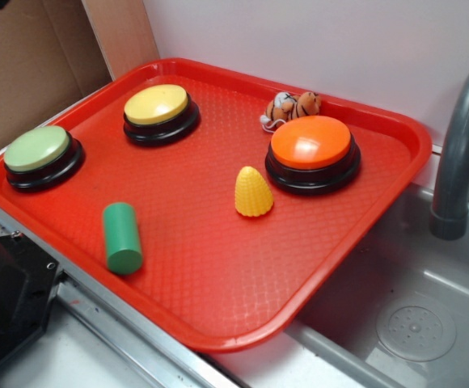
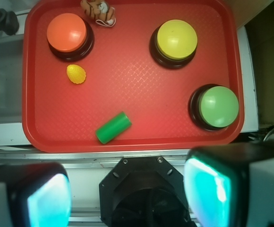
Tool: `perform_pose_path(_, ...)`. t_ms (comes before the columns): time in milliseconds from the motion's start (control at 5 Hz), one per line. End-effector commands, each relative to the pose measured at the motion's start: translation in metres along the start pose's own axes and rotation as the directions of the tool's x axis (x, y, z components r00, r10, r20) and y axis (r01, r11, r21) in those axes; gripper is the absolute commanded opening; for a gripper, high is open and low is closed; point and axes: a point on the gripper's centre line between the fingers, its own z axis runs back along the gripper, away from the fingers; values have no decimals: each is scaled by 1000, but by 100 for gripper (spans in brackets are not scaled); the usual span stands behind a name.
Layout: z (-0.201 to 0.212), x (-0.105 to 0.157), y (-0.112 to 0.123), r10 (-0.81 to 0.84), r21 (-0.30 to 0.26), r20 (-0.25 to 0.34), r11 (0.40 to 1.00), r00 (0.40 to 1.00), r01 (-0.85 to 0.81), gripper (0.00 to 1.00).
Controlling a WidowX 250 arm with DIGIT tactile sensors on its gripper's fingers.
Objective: Push the yellow button.
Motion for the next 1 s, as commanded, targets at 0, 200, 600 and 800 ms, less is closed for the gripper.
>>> perform_pose_path(0,0,0,0,0,0,0,1000,1000,0,100)
perform_pose_path(200,-31,23,43,83,-14,-76,996,994,-84,100)
perform_pose_path(600,-76,82,80,66,23,-102,998,993,-64,100)
perform_pose_path(800,-100,102,87,32,36,-101,999,994,-28,100)
